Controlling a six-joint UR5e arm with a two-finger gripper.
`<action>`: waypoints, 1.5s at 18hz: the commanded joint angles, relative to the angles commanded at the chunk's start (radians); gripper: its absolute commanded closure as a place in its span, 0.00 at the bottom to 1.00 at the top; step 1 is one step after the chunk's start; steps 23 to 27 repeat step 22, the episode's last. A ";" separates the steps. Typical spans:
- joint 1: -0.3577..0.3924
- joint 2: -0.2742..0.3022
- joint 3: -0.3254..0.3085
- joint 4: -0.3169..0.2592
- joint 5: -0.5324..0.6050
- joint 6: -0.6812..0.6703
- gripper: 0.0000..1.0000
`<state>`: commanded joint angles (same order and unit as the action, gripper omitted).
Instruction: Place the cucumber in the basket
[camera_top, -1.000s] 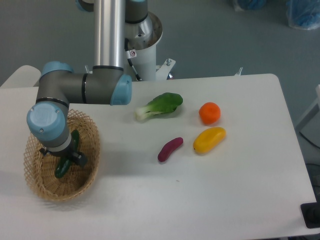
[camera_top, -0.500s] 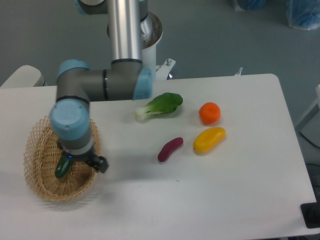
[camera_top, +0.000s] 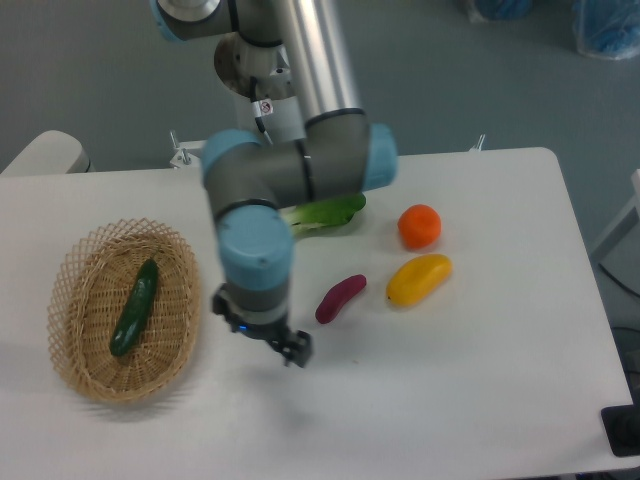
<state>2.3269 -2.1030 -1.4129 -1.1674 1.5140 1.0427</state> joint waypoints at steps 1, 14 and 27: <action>0.015 -0.011 0.011 -0.002 0.000 0.031 0.00; 0.111 -0.120 0.129 -0.003 0.003 0.336 0.00; 0.114 -0.123 0.123 0.002 0.018 0.344 0.00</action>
